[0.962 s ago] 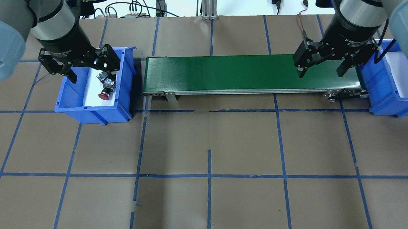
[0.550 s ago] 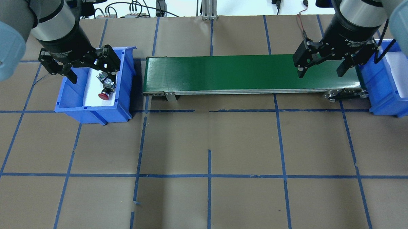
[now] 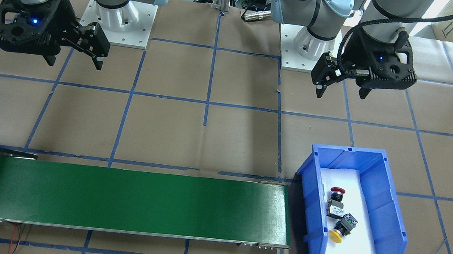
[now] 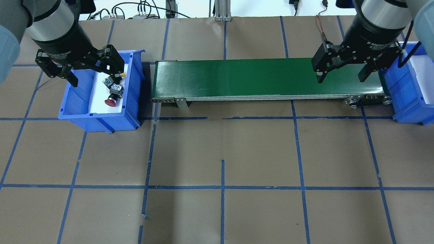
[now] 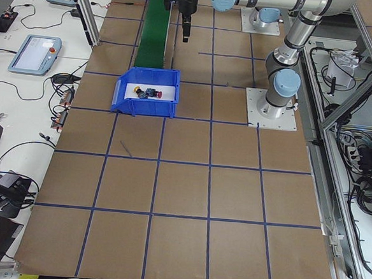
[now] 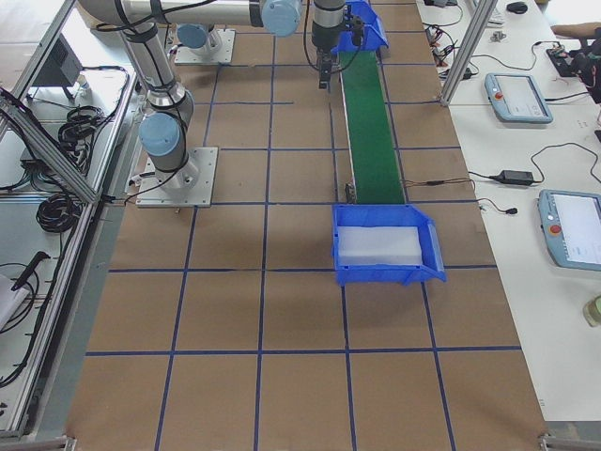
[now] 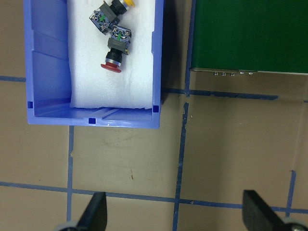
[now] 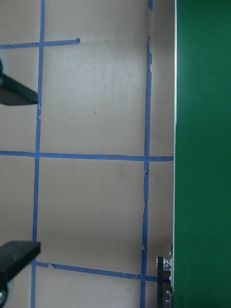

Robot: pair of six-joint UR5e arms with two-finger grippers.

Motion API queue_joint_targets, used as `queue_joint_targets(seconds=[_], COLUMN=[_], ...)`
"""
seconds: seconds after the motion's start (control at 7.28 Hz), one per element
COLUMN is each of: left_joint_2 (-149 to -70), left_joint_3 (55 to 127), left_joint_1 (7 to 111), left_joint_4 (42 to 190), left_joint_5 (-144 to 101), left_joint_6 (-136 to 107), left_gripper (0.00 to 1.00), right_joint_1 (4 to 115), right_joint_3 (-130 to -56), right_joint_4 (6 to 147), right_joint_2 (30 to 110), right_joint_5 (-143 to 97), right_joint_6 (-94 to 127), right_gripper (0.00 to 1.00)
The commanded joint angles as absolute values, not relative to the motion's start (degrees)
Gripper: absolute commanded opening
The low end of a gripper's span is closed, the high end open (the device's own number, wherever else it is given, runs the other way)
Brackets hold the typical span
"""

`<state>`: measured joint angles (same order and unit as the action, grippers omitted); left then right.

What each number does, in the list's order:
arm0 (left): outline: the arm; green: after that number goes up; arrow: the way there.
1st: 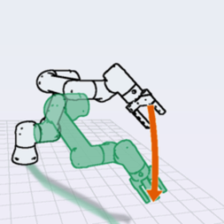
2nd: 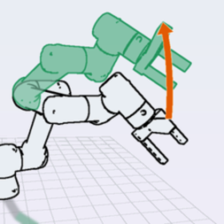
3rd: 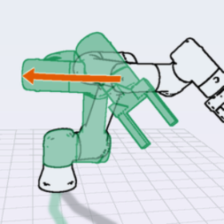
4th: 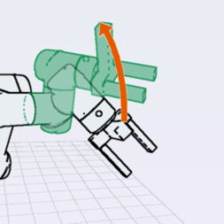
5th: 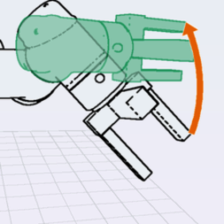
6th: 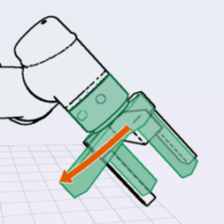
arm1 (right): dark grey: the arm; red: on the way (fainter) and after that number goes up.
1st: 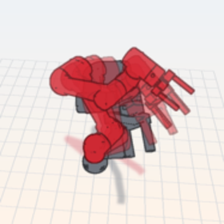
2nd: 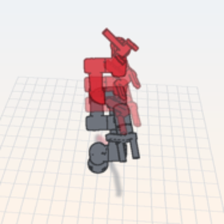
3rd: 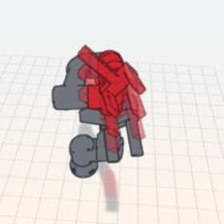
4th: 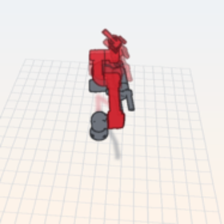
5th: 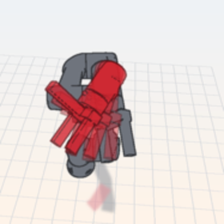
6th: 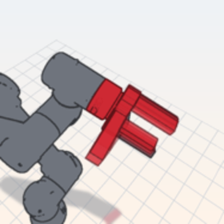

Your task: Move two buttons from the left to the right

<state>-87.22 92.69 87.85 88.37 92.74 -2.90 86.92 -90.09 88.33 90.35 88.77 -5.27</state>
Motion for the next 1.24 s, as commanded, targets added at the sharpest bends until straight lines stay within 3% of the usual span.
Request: queue_joint_targets(seconds=[0.0,0.69,1.1], left_joint_2=[-87.01,-87.36,-92.51], left_joint_3=[93.16,93.16,91.95], left_joint_1=[87.8,87.02,75.71], left_joint_4=[88.42,87.02,82.62], left_joint_5=[92.81,93.25,92.46], left_joint_6=[-2.9,0.75,11.86], left_gripper=[1.0,1.0,1.0], right_joint_1=[86.92,86.92,86.92], right_joint_3=[-90.09,-90.09,-90.09], right_joint_4=[88.33,88.33,88.33], right_joint_2=[90.35,90.35,90.35], right_joint_5=[88.77,88.77,88.77], right_joint_6=[-5.27,-5.27,-5.27], right_gripper=[1.0,1.0,1.0])
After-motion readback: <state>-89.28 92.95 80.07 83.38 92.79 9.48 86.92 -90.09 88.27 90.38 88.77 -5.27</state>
